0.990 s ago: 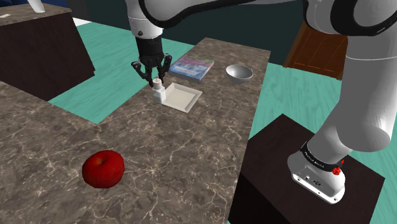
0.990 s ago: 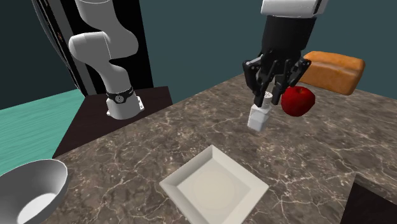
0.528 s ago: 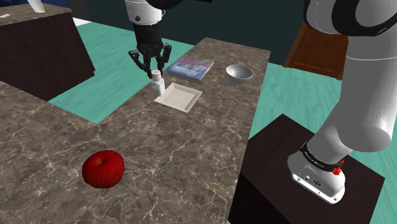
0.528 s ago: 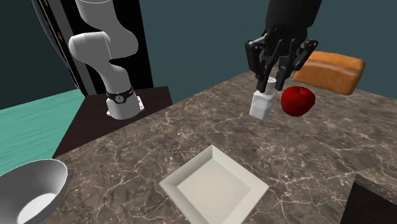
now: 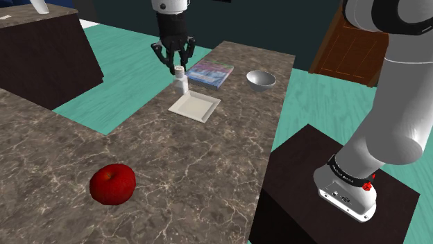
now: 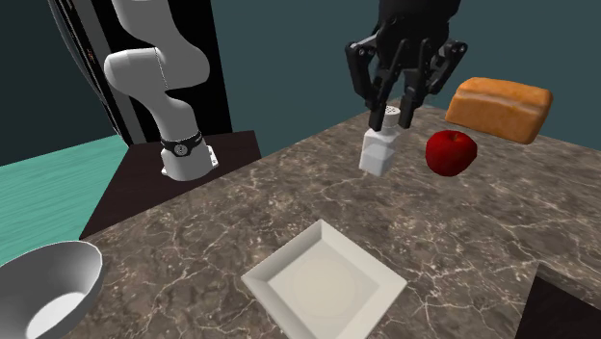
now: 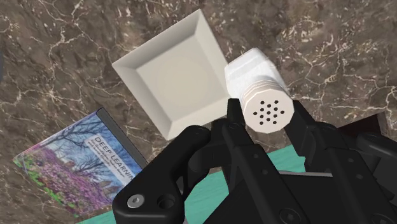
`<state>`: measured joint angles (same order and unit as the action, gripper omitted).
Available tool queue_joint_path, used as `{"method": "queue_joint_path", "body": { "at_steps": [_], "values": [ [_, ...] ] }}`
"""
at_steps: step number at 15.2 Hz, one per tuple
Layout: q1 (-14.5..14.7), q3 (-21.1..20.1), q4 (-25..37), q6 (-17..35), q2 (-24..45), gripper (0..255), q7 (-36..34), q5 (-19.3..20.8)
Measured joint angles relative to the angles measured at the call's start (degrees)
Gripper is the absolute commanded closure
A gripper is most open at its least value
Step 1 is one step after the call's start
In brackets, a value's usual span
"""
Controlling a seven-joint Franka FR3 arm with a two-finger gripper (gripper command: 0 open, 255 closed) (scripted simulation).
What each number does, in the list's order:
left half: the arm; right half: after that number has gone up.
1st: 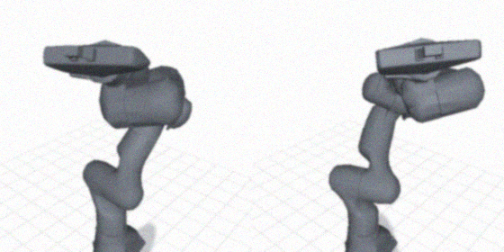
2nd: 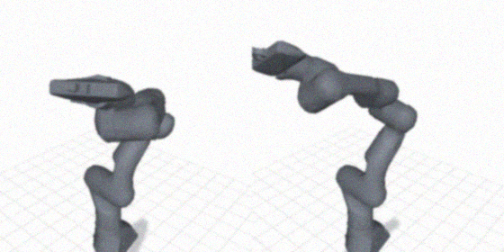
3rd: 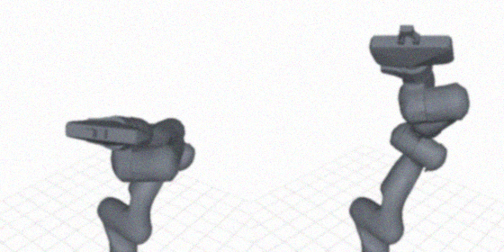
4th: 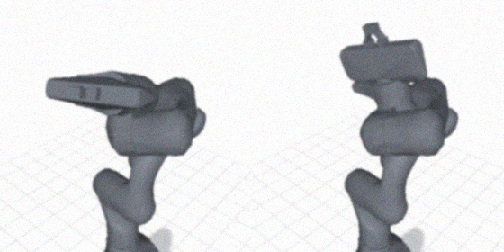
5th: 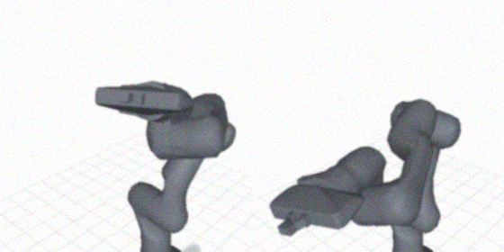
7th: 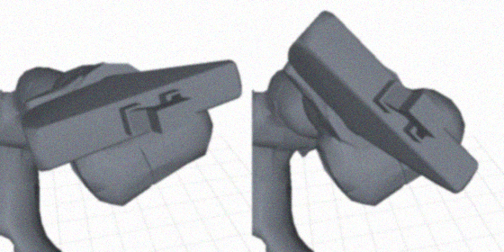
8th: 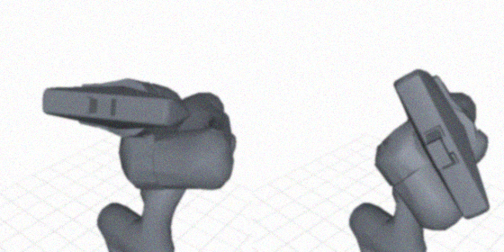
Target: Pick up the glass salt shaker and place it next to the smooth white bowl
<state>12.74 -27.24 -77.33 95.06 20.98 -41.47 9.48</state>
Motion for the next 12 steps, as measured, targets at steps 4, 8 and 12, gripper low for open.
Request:
{"method": "queue_joint_path", "body": {
  "at_steps": [4, 8, 12],
  "values": [
    [-4.6, 1.1, -5.1, 1.5, -4.2, 255, 5.1, -2.0],
    [-9.0, 2.8, -10.0, 3.4, -7.6, 255, 10.7, -3.7],
    [-12.3, 4.4, -12.6, 4.2, -9.8, 255, 15.7, -4.8]
  ]
}}
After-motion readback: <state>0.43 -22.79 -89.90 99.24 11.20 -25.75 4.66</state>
